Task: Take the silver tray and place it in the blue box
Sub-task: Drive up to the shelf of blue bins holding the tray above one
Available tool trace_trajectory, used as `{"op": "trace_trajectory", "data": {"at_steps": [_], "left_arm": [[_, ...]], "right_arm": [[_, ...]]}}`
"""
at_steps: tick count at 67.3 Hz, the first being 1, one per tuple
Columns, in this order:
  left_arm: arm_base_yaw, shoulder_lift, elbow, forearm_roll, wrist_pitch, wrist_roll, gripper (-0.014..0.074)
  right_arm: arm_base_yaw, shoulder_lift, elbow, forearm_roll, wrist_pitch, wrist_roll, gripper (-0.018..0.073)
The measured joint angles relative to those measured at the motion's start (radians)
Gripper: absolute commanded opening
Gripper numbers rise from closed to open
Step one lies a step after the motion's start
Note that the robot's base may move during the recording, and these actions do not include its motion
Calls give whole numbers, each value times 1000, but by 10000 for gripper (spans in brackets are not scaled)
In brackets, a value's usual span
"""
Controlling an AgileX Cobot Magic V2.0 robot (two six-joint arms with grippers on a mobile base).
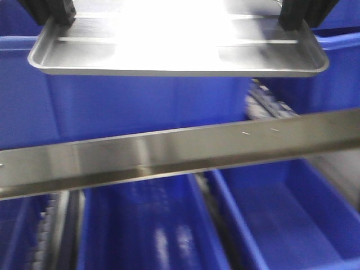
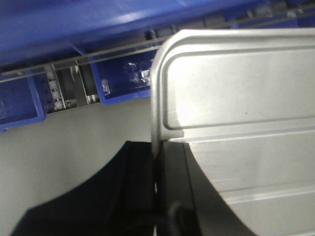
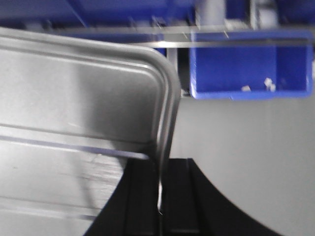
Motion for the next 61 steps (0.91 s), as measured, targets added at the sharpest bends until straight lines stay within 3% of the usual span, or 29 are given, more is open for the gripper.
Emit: {"op": "trace_trajectory", "data": {"at_steps": [61], "left_arm": [[0, 0, -2, -4, 0, 0, -105]], "right_arm": [[0, 0, 0, 0, 2, 0, 59]]}}
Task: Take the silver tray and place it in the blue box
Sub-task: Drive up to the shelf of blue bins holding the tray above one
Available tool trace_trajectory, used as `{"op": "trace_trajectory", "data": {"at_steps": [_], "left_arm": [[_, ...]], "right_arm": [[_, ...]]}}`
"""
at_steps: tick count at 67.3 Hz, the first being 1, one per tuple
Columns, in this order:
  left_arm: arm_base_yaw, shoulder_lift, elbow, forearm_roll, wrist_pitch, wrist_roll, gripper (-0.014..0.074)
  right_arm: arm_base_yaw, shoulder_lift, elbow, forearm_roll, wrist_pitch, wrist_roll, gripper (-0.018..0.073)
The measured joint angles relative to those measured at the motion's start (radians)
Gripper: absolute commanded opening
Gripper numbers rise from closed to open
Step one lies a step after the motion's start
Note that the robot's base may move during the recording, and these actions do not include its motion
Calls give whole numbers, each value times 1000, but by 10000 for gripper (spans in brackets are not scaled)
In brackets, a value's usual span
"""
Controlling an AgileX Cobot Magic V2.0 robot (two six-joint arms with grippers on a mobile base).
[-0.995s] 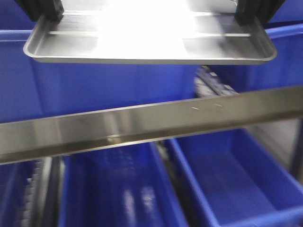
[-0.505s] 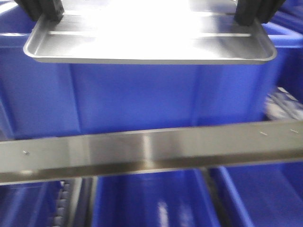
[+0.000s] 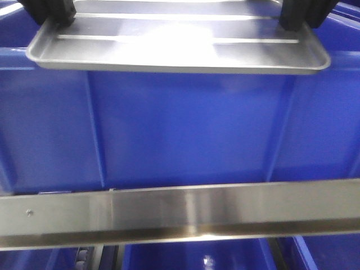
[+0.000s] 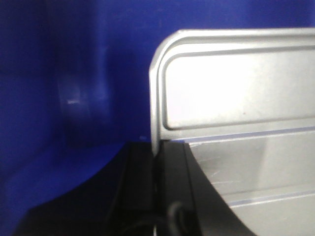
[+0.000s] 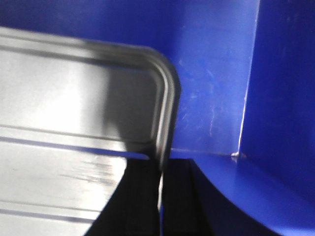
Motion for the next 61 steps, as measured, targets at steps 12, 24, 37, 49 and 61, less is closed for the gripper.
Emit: {"op": "trace_trajectory", "data": {"at_steps": [12, 24, 37, 49, 61], "left_arm": [[0, 0, -1, 0, 2, 0, -105], [0, 0, -2, 0, 2, -2, -105], [0, 0, -2, 0, 2, -2, -105], [0, 0, -2, 0, 2, -2, -105], [0, 0, -2, 0, 2, -2, -105]], "right_arm": [[0, -4, 0, 4, 3, 0, 59], [0, -5, 0, 5, 5, 0, 59], [0, -5, 0, 5, 5, 0, 59], [0, -5, 0, 6, 5, 0, 59], [0, -5, 0, 6, 5, 0, 59]]}}
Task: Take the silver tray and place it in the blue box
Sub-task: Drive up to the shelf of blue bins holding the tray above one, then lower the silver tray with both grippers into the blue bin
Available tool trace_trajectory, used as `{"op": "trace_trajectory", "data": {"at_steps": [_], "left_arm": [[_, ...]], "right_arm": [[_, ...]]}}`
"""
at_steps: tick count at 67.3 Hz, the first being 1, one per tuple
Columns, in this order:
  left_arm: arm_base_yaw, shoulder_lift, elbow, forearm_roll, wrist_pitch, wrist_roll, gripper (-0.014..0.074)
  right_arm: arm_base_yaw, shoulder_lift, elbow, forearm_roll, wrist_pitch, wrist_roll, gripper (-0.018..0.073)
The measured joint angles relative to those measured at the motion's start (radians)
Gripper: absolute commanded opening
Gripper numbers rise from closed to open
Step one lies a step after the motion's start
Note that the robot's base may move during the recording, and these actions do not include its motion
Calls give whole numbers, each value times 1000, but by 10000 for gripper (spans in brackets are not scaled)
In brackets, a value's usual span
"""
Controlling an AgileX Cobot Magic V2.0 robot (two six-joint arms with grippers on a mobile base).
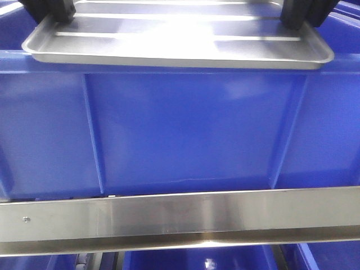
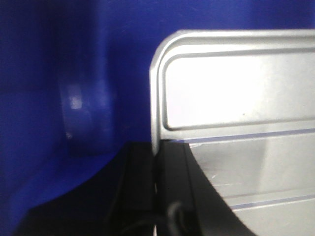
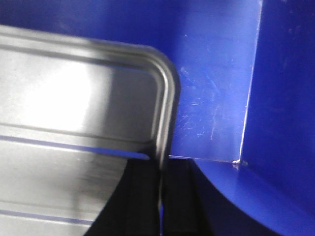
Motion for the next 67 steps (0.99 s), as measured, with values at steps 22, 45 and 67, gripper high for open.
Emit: {"op": "trace_trajectory", "data": {"at_steps": [22, 45, 67], "left_arm": [[0, 0, 0, 0, 0, 0, -105], [0, 0, 0, 4, -11, 0, -105], [0, 0, -49, 31, -39, 55, -105]], "right_arm": [[0, 0, 0, 0, 0, 0, 59], [0, 0, 0, 0, 0, 0, 59], [0, 0, -124, -7, 89, -2, 59]]}}
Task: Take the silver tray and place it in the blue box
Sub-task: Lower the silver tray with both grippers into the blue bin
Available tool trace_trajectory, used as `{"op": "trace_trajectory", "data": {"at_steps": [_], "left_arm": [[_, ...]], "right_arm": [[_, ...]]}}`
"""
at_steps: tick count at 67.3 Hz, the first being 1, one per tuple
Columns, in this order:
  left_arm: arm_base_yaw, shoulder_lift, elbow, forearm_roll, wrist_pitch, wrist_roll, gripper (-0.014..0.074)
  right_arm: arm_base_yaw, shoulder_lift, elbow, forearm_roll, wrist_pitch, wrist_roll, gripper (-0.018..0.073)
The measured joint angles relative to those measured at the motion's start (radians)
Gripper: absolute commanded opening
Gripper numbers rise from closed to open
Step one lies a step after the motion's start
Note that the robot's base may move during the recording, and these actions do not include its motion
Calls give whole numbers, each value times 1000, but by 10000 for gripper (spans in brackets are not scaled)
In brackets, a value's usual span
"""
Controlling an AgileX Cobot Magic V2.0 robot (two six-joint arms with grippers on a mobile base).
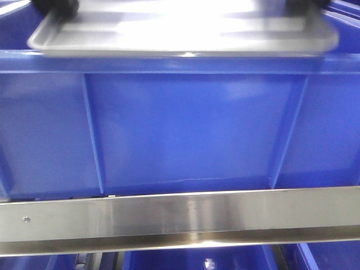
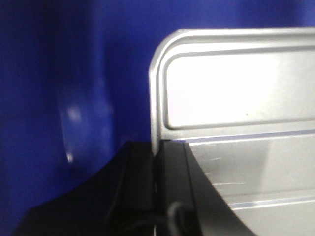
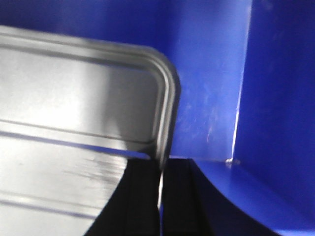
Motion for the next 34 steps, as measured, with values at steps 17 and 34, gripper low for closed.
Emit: {"op": "trace_trajectory", "data": {"at_steps": [17, 34], "left_arm": [[2, 14, -85, 67, -82, 22, -105], [27, 167, -90, 45, -201, 16, -105]], "right_arm": [[-20, 2, -117, -44, 9, -38, 59], [-117, 78, -121, -46, 1, -80, 59]]}}
